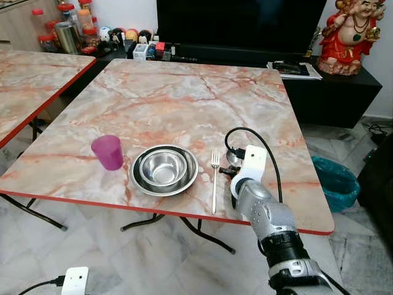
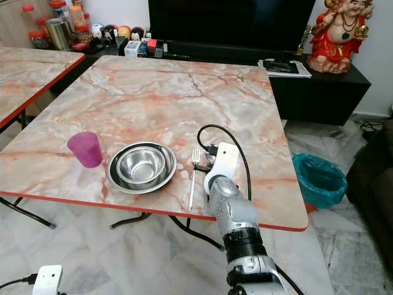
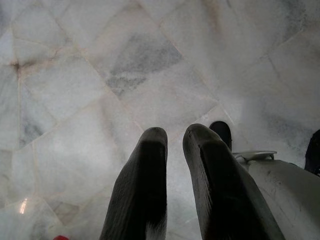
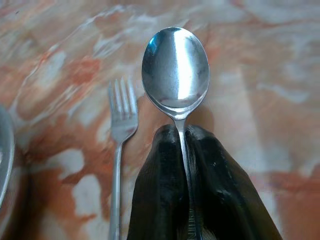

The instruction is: Setting the table

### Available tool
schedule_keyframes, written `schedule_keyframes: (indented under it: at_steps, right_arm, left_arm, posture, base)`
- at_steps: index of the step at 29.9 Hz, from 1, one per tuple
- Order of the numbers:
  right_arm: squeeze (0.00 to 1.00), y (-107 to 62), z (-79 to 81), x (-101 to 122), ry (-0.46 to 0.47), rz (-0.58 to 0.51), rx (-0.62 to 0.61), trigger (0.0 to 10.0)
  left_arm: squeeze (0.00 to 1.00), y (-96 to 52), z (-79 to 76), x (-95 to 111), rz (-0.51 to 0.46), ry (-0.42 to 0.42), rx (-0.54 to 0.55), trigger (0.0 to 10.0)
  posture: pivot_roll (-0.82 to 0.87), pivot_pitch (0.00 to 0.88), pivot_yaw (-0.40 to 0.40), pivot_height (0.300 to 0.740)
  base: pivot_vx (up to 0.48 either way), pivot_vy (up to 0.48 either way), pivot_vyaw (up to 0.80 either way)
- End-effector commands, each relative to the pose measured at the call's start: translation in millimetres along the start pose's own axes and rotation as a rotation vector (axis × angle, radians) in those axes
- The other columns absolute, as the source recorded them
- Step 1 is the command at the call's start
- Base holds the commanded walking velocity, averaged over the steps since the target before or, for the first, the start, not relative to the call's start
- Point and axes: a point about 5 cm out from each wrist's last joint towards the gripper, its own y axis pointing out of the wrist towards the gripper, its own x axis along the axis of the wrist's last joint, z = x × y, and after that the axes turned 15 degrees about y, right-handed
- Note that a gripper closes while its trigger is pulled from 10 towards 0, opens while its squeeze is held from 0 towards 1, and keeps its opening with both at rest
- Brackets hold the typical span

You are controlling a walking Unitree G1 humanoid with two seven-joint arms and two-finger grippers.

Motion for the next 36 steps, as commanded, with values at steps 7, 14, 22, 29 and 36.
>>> schedule_keyframes:
  at_steps: [7, 14, 22, 29, 36]
  right_arm:
    - [0.00, 7.0, -5.1, 9, 0.005, -0.033, -0.032, 10.0]
    - [0.00, 12.6, -5.1, 8, -0.004, -0.030, -0.021, 10.0]
    - [0.00, 17.7, -1.9, 1, -0.038, -0.007, -0.012, 10.0]
    - [0.00, 18.7, -3.2, -7, -0.051, 0.012, -0.017, 10.0]
    - [0.00, 19.4, -5.3, -12, -0.057, 0.022, -0.027, 10.0]
  left_arm:
    - [0.00, -1.0, 1.3, -7, 0.034, 0.020, 0.001, 10.0]
    - [0.00, -1.0, 1.2, -8, 0.035, 0.019, 0.006, 10.0]
    - [0.00, -1.0, 0.6, -8, 0.039, 0.017, 0.006, 10.0]
    - [0.00, -1.1, 1.1, -8, 0.040, 0.021, 0.009, 10.0]
    - [0.00, -1.1, 0.8, -8, 0.040, 0.020, 0.009, 10.0]
  posture:
    - [0.02, 0.091, -0.031, 0.740]
    - [0.02, 0.094, -0.035, 0.740]
    - [0.03, 0.096, -0.037, 0.740]
    - [0.03, 0.096, -0.037, 0.740]
    - [0.03, 0.095, -0.038, 0.740]
  base:
    - [0.000, 0.000, 0.00]
    - [0.000, 0.000, 0.00]
    - [0.000, 0.000, 0.00]
    - [0.000, 0.000, 0.00]
    - [0.000, 0.000, 0.00]
